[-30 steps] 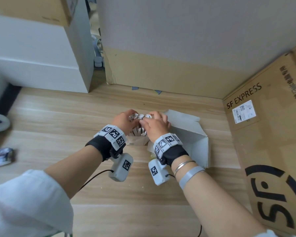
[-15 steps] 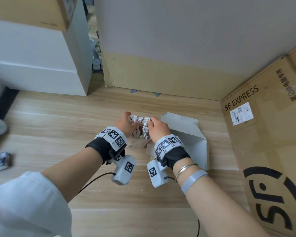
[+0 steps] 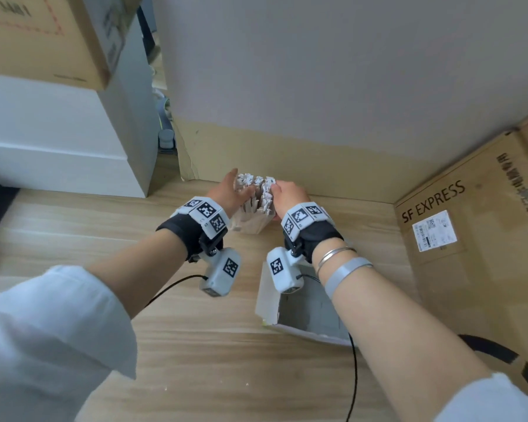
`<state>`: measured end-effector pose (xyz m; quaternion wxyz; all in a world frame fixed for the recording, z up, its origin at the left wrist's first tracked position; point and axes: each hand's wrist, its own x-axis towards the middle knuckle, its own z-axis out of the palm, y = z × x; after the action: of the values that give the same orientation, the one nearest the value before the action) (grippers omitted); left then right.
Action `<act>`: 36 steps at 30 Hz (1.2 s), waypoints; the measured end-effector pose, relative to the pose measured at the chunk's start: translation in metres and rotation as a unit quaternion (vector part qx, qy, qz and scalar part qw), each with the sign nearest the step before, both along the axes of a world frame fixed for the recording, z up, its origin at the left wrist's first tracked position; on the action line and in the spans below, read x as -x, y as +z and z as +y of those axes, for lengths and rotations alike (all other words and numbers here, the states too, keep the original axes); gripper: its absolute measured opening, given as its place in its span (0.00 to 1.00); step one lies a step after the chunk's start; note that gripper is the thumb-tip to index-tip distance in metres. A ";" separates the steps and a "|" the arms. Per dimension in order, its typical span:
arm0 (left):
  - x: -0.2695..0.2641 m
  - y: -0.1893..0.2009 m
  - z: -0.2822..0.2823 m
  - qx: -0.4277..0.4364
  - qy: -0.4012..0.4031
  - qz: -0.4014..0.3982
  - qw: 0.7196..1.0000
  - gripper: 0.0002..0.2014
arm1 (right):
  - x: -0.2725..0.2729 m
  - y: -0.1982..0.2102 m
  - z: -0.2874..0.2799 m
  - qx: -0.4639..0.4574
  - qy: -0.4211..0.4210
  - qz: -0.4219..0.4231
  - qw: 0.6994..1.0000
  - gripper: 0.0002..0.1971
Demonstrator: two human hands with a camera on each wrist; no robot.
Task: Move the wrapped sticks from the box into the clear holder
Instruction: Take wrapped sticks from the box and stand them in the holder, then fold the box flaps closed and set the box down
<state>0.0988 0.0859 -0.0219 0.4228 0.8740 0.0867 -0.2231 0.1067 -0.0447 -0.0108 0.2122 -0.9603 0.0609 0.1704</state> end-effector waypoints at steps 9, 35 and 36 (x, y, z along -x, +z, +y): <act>-0.032 -0.021 -0.007 -0.017 -0.006 0.022 1.000 0.35 | -0.027 -0.016 -0.001 0.029 0.009 0.023 0.999 0.15; 0.066 -0.006 -0.081 -0.040 -0.092 -0.137 0.985 0.24 | 0.069 -0.027 -0.077 -0.020 -0.158 -0.018 0.987 0.20; 0.072 -0.010 -0.085 -0.042 -0.099 -0.121 0.987 0.25 | 0.076 -0.028 -0.081 -0.016 -0.159 -0.018 0.987 0.20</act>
<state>0.0273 0.0008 -0.0322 0.3687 0.9159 -0.0429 -0.1530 0.0303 -0.1253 -0.0390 0.2532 -0.9378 0.2060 0.1184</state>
